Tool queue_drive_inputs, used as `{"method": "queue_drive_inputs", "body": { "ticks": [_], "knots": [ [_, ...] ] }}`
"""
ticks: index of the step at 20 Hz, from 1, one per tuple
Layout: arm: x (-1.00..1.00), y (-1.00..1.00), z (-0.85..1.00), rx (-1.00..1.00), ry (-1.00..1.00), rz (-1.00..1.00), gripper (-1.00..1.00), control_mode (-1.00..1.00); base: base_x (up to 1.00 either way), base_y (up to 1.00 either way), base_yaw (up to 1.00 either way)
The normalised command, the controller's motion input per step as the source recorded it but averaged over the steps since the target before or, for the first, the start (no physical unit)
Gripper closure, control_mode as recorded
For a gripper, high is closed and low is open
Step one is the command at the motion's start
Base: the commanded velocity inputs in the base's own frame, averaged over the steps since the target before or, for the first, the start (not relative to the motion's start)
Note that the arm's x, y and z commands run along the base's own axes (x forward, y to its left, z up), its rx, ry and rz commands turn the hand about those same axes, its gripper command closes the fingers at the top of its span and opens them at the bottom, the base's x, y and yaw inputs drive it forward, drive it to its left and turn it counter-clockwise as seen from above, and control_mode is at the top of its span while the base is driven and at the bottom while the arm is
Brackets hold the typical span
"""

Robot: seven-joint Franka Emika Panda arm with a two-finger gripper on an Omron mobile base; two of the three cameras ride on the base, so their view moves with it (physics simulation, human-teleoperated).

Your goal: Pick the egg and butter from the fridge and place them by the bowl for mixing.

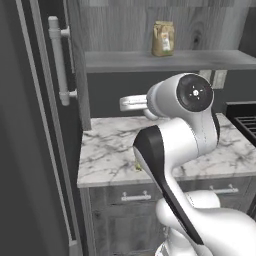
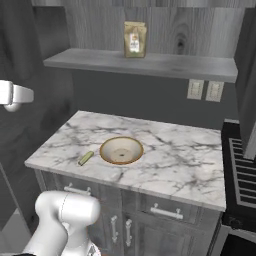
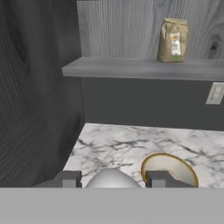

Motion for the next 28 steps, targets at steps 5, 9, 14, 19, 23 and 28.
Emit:
{"method": "queue_drive_inputs", "body": {
  "ticks": [5, 9, 14, 19, 23, 28],
  "knots": [
    [0.0, 0.0, 0.0, 0.0, 0.0, 0.0, 1.0, 1.0, 0.35, -0.11, -0.03],
    [0.0, 0.0, 0.0, 0.0, 0.0, 0.0, 1.0, 1.0, 0.39, 0.0, -0.12],
    [0.0, 0.0, 0.0, 0.0, 0.0, 0.0, 1.0, 1.0, 0.44, 0.0, -0.09],
    [0.0, 0.0, 0.0, 0.0, 0.0, 0.0, 1.0, 1.0, 0.71, 0.0, -0.04],
    [0.0, 0.0, 0.0, 0.0, 0.0, 0.0, 1.0, 1.0, 0.6, 0.0, 0.0],
    [0.0, 0.01, -0.03, 0.0, 0.04, -0.01, 1.0, -1.0, 0.07, 0.01, 0.0]
  ]
}}
